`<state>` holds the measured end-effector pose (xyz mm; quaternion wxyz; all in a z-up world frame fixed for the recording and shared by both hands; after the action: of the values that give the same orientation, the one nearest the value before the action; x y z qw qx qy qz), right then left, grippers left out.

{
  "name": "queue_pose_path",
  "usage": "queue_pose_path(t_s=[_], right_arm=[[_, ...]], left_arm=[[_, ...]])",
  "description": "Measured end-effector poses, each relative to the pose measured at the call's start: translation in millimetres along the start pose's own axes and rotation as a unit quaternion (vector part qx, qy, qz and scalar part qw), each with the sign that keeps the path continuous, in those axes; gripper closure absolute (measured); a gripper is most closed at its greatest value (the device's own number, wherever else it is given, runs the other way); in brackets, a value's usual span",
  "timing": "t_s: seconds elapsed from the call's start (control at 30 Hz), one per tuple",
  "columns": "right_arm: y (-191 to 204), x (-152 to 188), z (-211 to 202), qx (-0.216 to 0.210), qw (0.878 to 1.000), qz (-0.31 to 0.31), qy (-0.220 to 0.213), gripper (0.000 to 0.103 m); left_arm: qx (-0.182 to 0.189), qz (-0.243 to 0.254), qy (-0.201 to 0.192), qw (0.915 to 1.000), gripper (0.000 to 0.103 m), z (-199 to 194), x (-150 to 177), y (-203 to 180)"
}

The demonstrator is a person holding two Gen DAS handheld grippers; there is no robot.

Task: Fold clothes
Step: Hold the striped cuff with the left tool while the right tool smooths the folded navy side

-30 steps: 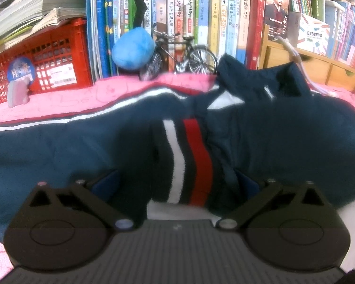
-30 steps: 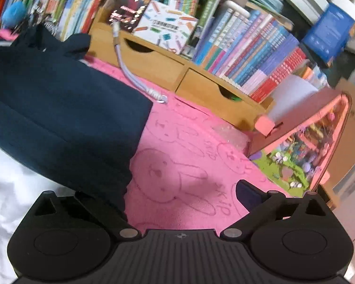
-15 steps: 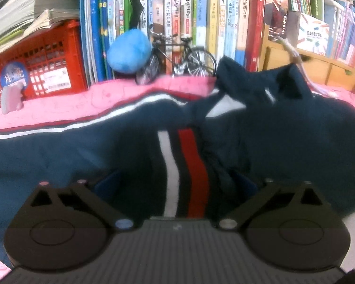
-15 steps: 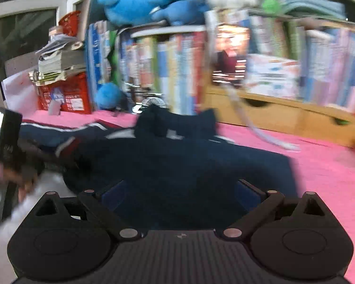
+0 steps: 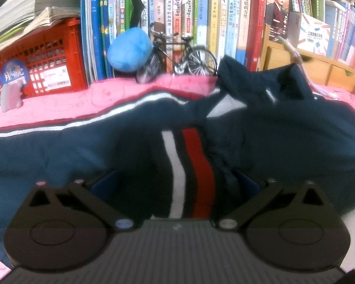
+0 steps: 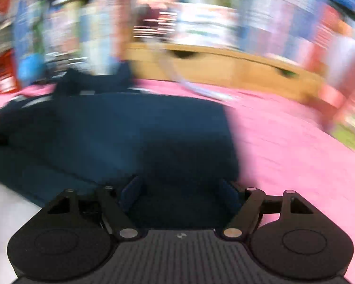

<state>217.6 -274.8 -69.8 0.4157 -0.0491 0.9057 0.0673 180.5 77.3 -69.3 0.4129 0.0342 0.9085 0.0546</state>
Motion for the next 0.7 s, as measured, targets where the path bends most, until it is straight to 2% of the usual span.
queue_pose_path(t_s=[0.07,0.13,0.2,0.23,0.3,0.4,0.53,0.67,0.7], right_arm=[[-43.1,2.4,-7.1,0.034,0.999,0.039,0.003,0.023],[-75.7,0.8,-11.5,0.044,0.996,0.072,0.016,0.023],[-84.6,-2.8,-17.0,0.035,0.996,0.083,0.022,0.027],[-82.7,-6.8,-21.7,0.040,0.995,0.088,0.015,0.034],[-67.9,-17.5,-32.9,0.038,0.996,0.082,-0.005,0.036],[-23.9,-33.1,-42.3,-0.039,0.997,0.061,-0.024,0.036],[76.9,-41.6,-14.0,-0.131,0.991,0.001,0.001,0.036],[169.9,-38.0,29.7,-0.177,0.983,-0.048,0.027,0.038],[182.4,-37.7,42.3,-0.174,0.983,-0.049,0.036,0.038]], left_arm=[[0.000,0.000,0.000,1.0000,0.000,0.1,0.0,0.0],[0.001,0.002,0.000,1.0000,0.000,0.1,0.1,-0.4],[0.001,0.002,0.000,1.0000,0.000,0.2,0.1,-0.2],[0.001,0.002,0.000,1.0000,0.000,0.2,0.1,-0.2],[0.001,0.001,0.000,1.0000,0.000,0.2,0.0,-0.2],[0.001,0.001,0.000,1.0000,0.000,0.3,0.1,-0.5],[0.002,-0.001,0.000,1.0000,0.000,0.3,0.5,-0.3],[0.002,-0.001,0.000,1.0000,0.000,0.1,0.3,-1.1],[0.002,-0.001,0.000,1.0000,0.000,0.2,0.3,-0.9]])
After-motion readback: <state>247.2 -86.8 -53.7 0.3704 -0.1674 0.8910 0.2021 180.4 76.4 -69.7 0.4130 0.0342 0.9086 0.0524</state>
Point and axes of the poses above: each gripper's, at about its wrist camera, not at the fingertips, and z roughly the way its jaws point, y to its left, x to its underside, the point moved 3 cm from there along z, roughly the way its jaws point, and after that the axes turned 10 degrees about z, right-handed, at the moved point
